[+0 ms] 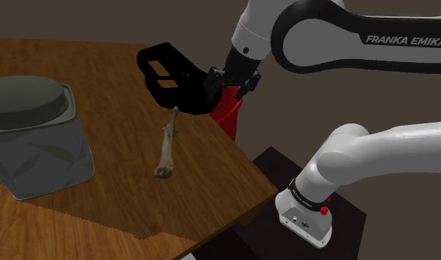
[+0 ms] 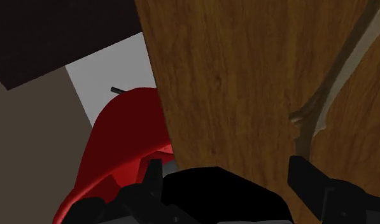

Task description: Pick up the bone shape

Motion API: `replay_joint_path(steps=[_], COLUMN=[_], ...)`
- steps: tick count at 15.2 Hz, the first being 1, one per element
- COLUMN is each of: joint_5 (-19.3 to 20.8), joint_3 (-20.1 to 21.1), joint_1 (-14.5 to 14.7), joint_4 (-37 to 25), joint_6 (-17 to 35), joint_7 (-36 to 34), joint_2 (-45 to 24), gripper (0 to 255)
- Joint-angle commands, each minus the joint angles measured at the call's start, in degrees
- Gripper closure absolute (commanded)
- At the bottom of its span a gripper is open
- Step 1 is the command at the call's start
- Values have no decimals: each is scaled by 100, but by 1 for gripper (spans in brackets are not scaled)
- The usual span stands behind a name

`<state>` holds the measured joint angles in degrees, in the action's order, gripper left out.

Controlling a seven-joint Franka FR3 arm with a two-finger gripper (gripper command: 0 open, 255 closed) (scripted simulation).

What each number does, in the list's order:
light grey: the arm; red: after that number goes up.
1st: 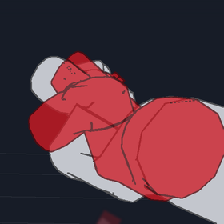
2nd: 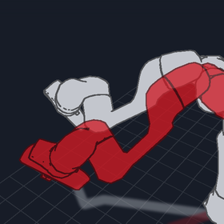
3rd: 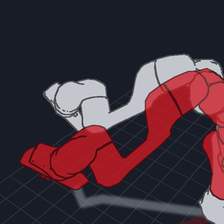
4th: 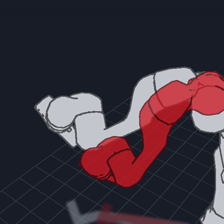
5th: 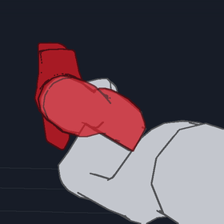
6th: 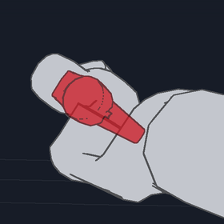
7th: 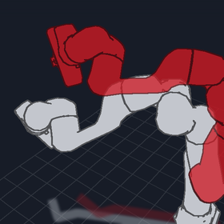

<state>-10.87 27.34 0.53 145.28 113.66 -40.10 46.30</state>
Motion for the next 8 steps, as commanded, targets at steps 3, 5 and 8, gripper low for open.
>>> replay_joint_path(steps=[3,5,8], joint_5=[-259,-311,-285], joint_3=[750,1149,1800], joint_1=[-145,-301,-646], joint_4=[-94,-223,-491], joint_6=[458,700,1051], joint_7=[-973,-1452,-2199], joint_2=[-442,-749,-1263], gripper=[0,0,0])
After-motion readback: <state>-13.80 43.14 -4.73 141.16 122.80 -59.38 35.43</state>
